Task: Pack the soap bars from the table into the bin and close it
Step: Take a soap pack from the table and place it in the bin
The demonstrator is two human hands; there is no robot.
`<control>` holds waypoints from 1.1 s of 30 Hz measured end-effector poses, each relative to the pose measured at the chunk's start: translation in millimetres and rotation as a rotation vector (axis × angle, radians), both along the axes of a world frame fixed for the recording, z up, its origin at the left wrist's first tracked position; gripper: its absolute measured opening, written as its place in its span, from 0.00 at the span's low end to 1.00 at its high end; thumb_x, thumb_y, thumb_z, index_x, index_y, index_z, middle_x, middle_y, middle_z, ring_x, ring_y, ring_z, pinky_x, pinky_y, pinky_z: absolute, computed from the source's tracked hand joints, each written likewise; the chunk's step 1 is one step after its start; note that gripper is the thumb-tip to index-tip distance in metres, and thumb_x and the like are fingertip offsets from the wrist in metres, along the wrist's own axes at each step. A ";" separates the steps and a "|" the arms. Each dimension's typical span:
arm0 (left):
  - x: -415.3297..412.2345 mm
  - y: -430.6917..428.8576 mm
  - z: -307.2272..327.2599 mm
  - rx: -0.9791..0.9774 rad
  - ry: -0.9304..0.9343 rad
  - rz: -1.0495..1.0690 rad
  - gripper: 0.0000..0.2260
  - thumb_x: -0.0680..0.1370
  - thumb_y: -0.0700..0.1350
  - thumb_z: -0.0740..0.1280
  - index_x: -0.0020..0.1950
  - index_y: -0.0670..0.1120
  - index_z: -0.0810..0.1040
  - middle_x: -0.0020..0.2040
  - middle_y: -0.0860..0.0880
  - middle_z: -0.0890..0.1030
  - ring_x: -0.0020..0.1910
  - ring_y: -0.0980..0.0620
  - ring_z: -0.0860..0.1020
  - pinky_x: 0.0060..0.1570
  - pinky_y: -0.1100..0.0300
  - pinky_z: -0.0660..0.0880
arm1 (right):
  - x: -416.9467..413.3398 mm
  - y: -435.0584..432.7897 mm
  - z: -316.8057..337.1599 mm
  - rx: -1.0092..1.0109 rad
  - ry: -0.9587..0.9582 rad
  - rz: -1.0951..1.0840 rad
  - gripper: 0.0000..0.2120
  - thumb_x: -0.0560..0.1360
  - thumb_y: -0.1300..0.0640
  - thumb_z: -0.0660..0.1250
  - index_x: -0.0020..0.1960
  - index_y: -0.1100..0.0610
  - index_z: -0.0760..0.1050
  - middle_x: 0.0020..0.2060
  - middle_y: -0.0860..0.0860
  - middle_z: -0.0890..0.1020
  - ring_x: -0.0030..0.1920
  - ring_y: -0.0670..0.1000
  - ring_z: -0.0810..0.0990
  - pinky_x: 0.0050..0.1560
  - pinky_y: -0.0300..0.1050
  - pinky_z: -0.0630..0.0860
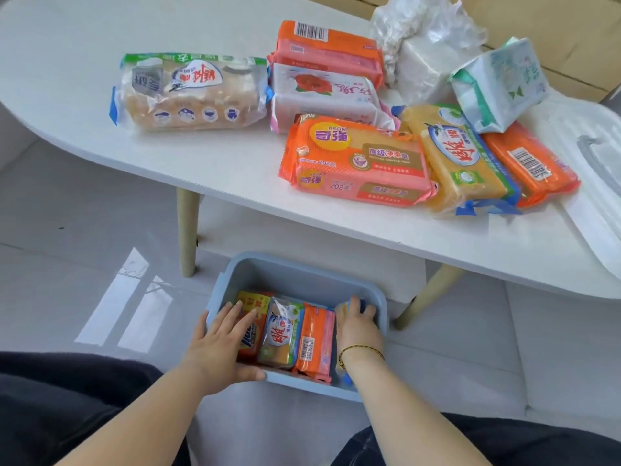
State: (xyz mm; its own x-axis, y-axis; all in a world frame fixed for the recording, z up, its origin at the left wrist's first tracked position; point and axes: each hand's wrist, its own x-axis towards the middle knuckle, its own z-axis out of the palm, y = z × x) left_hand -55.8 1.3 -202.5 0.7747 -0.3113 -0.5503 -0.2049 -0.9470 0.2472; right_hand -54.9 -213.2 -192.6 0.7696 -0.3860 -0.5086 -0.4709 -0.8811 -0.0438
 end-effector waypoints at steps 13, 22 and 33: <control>-1.9 -0.6 -6.3 0.011 -0.024 0.010 0.45 0.67 0.71 0.59 0.73 0.55 0.38 0.77 0.50 0.40 0.75 0.50 0.37 0.71 0.47 0.31 | 2.9 -1.2 -31.9 0.120 0.139 -0.016 0.34 0.73 0.66 0.63 0.73 0.61 0.48 0.72 0.61 0.54 0.66 0.57 0.69 0.63 0.47 0.70; -1.8 -0.2 -7.1 0.016 -0.016 0.009 0.46 0.66 0.71 0.58 0.73 0.54 0.38 0.77 0.50 0.40 0.75 0.50 0.37 0.71 0.47 0.32 | -11.4 8.3 -42.5 0.119 0.123 -0.045 0.37 0.74 0.68 0.59 0.74 0.62 0.38 0.75 0.58 0.38 0.76 0.56 0.42 0.75 0.47 0.48; -2.1 -0.3 -9.5 -0.001 -0.030 0.020 0.46 0.66 0.72 0.58 0.74 0.55 0.39 0.77 0.51 0.42 0.75 0.50 0.38 0.71 0.46 0.32 | -0.7 5.1 -34.4 0.138 0.187 -0.008 0.18 0.76 0.63 0.56 0.66 0.61 0.65 0.66 0.58 0.70 0.65 0.57 0.69 0.63 0.49 0.70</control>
